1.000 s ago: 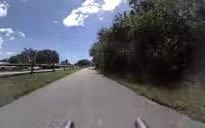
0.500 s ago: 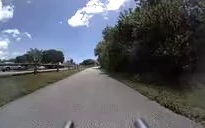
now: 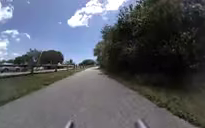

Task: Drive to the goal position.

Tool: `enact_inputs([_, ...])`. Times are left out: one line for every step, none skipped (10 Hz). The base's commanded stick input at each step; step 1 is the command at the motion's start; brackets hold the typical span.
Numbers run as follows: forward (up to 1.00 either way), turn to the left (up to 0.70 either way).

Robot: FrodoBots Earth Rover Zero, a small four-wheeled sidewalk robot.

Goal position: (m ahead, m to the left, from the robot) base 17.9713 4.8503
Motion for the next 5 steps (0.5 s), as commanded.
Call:
enact_inputs([0.5,0.0])
enact_inputs([0.5,0.0])
enact_inputs([0.5,0.19])
enact_inputs([0.5,0.25])
enact_inputs([0.5,0.25])
